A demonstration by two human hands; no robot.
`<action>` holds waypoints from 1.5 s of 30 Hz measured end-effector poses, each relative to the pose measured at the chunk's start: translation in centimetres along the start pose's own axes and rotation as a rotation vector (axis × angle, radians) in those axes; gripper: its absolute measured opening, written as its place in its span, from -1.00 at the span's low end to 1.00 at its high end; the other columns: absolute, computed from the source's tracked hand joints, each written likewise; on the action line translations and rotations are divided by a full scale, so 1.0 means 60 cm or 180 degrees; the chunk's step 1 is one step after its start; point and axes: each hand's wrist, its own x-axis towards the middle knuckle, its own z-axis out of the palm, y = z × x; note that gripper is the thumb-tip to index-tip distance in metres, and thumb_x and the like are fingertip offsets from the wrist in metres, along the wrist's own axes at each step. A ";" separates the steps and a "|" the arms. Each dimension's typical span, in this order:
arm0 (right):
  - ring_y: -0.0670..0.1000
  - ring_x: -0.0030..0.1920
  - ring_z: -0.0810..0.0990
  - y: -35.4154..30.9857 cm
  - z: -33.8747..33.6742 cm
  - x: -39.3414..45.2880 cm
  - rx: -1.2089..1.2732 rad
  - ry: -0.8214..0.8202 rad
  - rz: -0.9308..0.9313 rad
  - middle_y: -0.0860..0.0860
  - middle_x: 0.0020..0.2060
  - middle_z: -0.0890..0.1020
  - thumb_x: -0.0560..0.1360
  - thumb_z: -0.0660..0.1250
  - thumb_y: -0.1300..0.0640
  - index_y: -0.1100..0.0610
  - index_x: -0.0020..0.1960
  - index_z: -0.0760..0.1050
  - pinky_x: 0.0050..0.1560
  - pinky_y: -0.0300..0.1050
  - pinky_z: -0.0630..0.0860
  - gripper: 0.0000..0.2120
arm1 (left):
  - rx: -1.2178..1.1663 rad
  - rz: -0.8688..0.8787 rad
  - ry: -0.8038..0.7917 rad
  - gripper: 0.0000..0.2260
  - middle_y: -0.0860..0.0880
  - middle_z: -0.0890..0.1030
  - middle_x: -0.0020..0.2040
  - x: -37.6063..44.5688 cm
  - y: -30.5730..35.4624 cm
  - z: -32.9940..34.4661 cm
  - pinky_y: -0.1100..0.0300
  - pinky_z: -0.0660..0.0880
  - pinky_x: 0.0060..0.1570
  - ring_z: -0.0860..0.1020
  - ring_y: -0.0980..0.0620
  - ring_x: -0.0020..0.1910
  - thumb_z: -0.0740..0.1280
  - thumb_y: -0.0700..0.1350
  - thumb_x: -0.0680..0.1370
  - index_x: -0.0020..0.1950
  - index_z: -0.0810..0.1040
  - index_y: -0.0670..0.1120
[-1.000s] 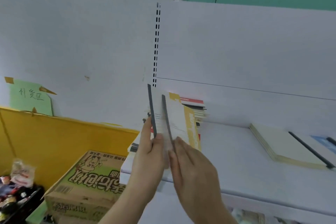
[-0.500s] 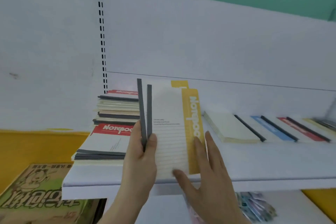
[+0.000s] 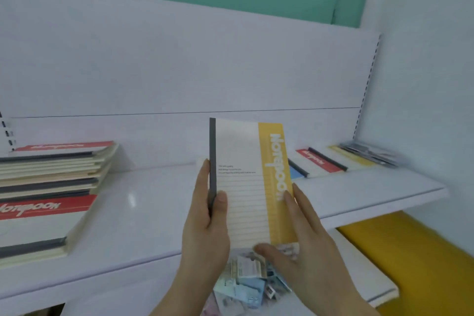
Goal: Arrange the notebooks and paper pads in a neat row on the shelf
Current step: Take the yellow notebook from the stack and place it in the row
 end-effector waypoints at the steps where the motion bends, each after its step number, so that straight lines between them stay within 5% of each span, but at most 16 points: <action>1: -0.58 0.15 0.00 0.031 -0.023 -0.002 0.0034 -0.0017 0.0073 -0.50 0.30 -0.36 0.34 0.23 -0.41 -0.32 0.38 -0.33 0.19 -0.57 0.13 -0.12 | -0.0037 -0.0007 0.0003 -0.52 0.28 0.56 0.20 -0.006 0.000 0.036 0.61 0.39 -0.16 0.53 0.44 0.04 0.17 -0.20 0.68 0.49 0.26 0.28; 5: -0.43 0.22 0.11 0.161 -0.086 -0.017 -0.0063 0.0286 0.0133 -0.38 0.35 0.09 0.34 0.23 -0.41 -0.09 0.53 0.10 0.09 -0.71 0.01 -0.14 | -0.0083 -0.0146 0.0031 -0.53 0.24 0.63 0.12 -0.023 -0.015 0.177 0.36 0.49 -0.09 0.60 0.28 0.03 0.21 -0.14 0.67 0.46 0.29 0.34; 7: -0.23 0.29 0.28 0.216 -0.107 -0.023 -0.0398 0.0553 0.0173 -0.21 0.37 0.32 0.41 0.22 -0.41 0.01 0.47 0.30 0.23 -0.48 0.20 -0.23 | 0.0023 -0.0266 0.0041 -0.56 0.24 0.63 0.10 -0.025 -0.022 0.240 0.22 0.50 -0.06 0.59 0.29 0.02 0.23 -0.08 0.66 0.42 0.33 0.38; 10: 0.00 0.26 0.42 0.282 -0.136 -0.022 -0.0723 0.0856 0.0043 0.02 0.26 0.52 0.45 0.17 -0.37 0.11 0.33 0.46 0.18 -0.10 0.45 -0.32 | 0.0197 -0.0326 -0.0058 -0.59 0.30 0.59 0.11 -0.020 -0.029 0.317 0.26 0.47 -0.09 0.54 0.41 -0.02 0.24 -0.08 0.65 0.42 0.36 0.33; 14: 0.05 0.33 0.42 0.384 -0.174 0.002 -0.1042 0.0918 -0.0068 -0.01 0.21 0.55 0.45 0.18 -0.36 0.12 0.29 0.51 0.32 -0.07 0.36 -0.34 | 0.0584 -0.0223 -0.0396 -0.58 0.14 0.59 0.24 0.003 -0.055 0.409 0.27 0.44 0.05 0.55 0.19 0.10 0.22 -0.09 0.66 0.50 0.34 0.20; 18: 0.07 0.31 0.43 0.478 -0.195 0.042 -0.1222 0.0959 -0.0046 0.02 0.20 0.55 0.46 0.19 -0.32 0.14 0.27 0.53 0.33 -0.08 0.37 -0.37 | 0.1184 0.0248 -0.1037 -0.62 0.28 0.57 0.03 0.047 -0.088 0.489 0.46 0.40 -0.14 0.52 0.33 -0.07 0.19 -0.15 0.65 0.36 0.33 0.27; 21: 0.03 0.29 0.40 0.539 -0.200 0.086 -0.1340 0.1007 -0.0039 -0.01 0.20 0.55 0.46 0.17 -0.32 0.12 0.27 0.53 0.33 -0.19 0.28 -0.38 | 0.1645 0.0421 -0.1321 -0.62 0.16 0.58 0.03 0.091 -0.113 0.545 0.17 0.57 -0.11 0.58 0.16 -0.12 0.22 -0.06 0.63 0.42 0.26 0.18; 23: 0.00 0.28 0.40 0.575 -0.206 0.125 -0.1410 0.0984 -0.0047 -0.03 0.17 0.57 0.45 0.16 -0.33 0.10 0.25 0.55 0.28 -0.19 0.33 -0.38 | 0.1985 0.0597 -0.1419 -0.52 0.10 0.56 0.12 0.124 -0.124 0.578 0.08 0.58 0.01 0.57 0.07 -0.02 0.25 0.09 0.60 0.49 0.17 0.12; 28: -0.04 0.28 0.35 0.660 -0.227 0.222 -0.1452 0.0872 -0.0087 -0.03 0.18 0.58 0.43 0.29 -0.32 0.10 0.26 0.55 0.24 -0.10 0.34 -0.40 | 0.2578 0.0906 -0.2262 -0.05 0.11 0.29 0.42 0.196 -0.140 0.643 0.26 0.29 0.26 0.32 0.12 0.33 0.34 0.36 0.44 0.59 -0.17 0.07; 33: -0.01 0.25 0.39 0.745 -0.218 0.303 -0.1398 0.0772 -0.0435 -0.03 0.12 0.60 0.41 0.28 -0.31 0.11 0.19 0.58 0.25 -0.10 0.43 -0.42 | 0.3535 0.1112 -0.2113 -0.10 0.04 0.37 0.42 0.242 -0.161 0.701 0.17 0.33 0.30 0.36 0.03 0.33 0.21 0.43 0.47 0.61 -0.05 -0.03; 38: 0.03 0.23 0.44 0.823 -0.195 0.384 -0.1304 0.0607 -0.0730 -0.02 0.07 0.63 0.42 0.18 -0.34 0.13 0.14 0.61 0.29 -0.23 0.21 -0.38 | 0.4137 0.0965 -0.2024 -0.18 0.03 0.46 0.35 0.278 -0.195 0.747 0.13 0.35 0.30 0.41 -0.02 0.30 0.10 0.47 0.49 0.59 0.11 -0.01; 45: 0.10 0.12 0.51 0.881 -0.176 0.475 -0.1239 -0.0217 -0.1068 -0.08 -0.11 0.64 0.39 0.15 -0.38 0.06 -0.01 0.63 0.13 -0.01 0.51 -0.43 | 0.4801 0.0573 -0.1833 -0.42 0.04 0.56 0.12 0.293 -0.226 0.791 0.08 0.33 0.18 0.45 -0.04 0.17 0.04 0.46 0.50 0.21 0.46 0.04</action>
